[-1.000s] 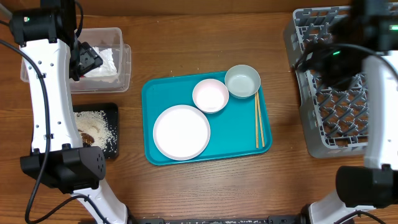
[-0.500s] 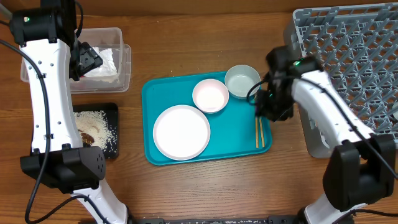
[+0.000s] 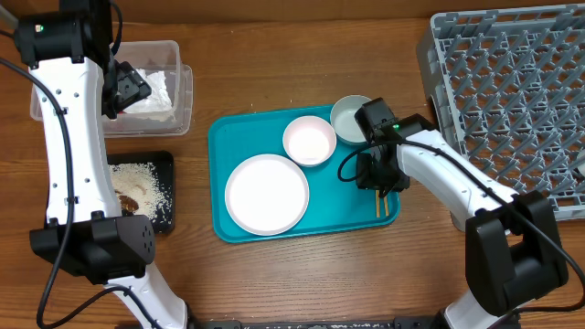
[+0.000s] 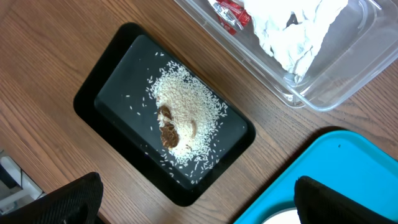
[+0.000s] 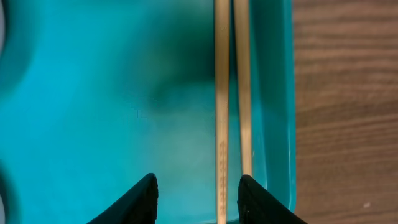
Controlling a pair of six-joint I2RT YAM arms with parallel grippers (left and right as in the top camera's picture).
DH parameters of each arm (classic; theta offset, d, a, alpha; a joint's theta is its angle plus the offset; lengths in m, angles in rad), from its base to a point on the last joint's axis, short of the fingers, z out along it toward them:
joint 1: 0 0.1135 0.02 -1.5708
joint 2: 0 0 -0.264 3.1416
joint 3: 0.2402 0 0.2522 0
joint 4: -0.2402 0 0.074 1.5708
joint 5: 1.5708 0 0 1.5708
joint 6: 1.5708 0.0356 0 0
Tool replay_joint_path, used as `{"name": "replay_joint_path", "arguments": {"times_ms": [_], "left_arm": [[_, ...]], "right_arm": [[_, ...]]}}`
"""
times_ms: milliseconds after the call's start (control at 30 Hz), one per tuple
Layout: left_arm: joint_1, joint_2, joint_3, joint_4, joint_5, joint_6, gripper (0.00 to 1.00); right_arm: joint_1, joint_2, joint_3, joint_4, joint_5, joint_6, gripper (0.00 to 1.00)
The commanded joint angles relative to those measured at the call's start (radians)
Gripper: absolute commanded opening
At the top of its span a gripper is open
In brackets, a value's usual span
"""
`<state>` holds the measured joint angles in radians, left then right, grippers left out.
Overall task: Sort waste into correct bins and load items into the dishwasher
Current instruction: 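Close the right gripper on one wooden chopstick and lift it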
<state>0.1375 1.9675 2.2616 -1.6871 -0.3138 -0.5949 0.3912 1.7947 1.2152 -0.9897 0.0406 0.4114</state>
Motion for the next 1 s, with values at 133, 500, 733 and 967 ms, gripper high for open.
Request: {"name": "replay_joint_path", "arguments": {"times_ms": [133, 500, 733, 967], "left_arm": [[-0.003, -0.019, 0.017, -0.002, 0.0, 0.012, 1.0], [-0.003, -0.019, 0.017, -0.002, 0.0, 0.012, 1.0], [-0.003, -0.019, 0.017, -0.002, 0.0, 0.012, 1.0], [-0.003, -0.019, 0.017, -0.002, 0.0, 0.012, 1.0]], "right_arm": [[-0.004, 0.0, -0.023, 0.053, 0.041, 0.016, 0.43], [-0.004, 0.001, -0.086, 0.13, 0.033, 0.031, 0.41], [-0.004, 0.001, -0.114, 0.175, 0.032, 0.032, 0.41], [-0.004, 0.002, -0.115, 0.182, 0.029, 0.032, 0.41]]}}
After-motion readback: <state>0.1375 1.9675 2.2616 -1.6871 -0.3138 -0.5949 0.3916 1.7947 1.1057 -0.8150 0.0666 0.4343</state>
